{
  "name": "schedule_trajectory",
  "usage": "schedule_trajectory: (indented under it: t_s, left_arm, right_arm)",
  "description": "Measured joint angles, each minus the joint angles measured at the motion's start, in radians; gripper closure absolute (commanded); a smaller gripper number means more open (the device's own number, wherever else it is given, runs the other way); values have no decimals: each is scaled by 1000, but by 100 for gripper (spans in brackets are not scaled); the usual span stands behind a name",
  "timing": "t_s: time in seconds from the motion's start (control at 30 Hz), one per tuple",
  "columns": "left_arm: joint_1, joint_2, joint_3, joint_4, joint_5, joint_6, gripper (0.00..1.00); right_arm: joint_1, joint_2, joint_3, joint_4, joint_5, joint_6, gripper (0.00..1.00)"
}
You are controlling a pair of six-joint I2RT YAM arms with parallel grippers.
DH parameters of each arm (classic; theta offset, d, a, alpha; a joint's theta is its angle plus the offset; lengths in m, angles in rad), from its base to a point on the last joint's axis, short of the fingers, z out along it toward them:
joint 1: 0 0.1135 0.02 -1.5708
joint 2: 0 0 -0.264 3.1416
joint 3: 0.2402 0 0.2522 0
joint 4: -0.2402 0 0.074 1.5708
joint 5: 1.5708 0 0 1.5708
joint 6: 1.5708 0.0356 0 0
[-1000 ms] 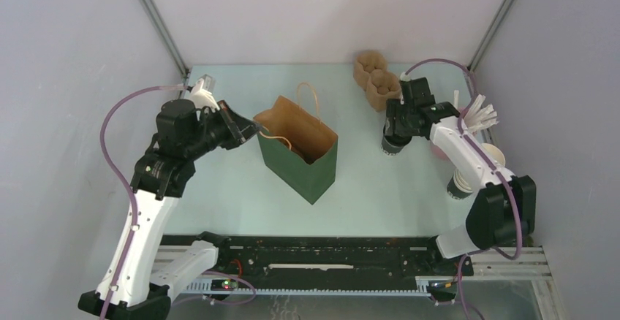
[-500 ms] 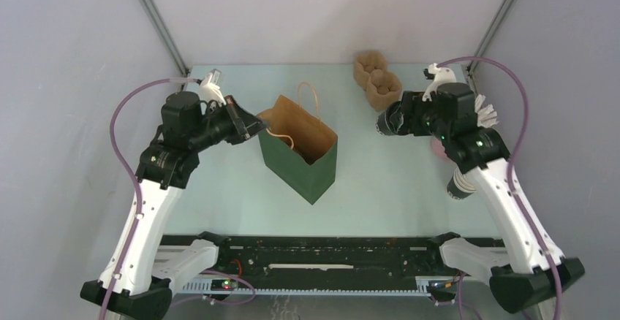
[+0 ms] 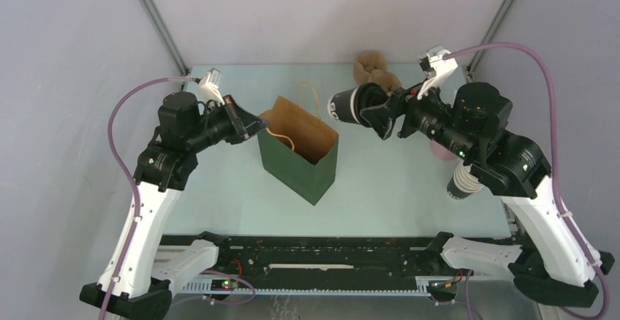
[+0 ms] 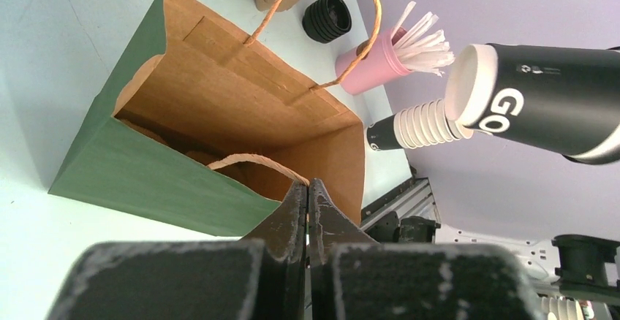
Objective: Pack the takeout coffee
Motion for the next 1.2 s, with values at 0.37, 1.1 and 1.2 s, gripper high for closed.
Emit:
schedule_trajectory:
  t_s: [0.37, 1.1, 1.2]
  left_arm:
    - [0, -13, -1, -30, -20, 19, 100]
    - [0, -135, -85, -156, -228, -238, 1]
    - [0, -157, -95, -154, -275, -391, 0]
  right_arm:
    - [268, 266, 189, 3, 143, -50, 44]
    - [298, 358, 112, 60, 147, -106, 45]
    - [292, 355, 97, 72, 144, -106, 46]
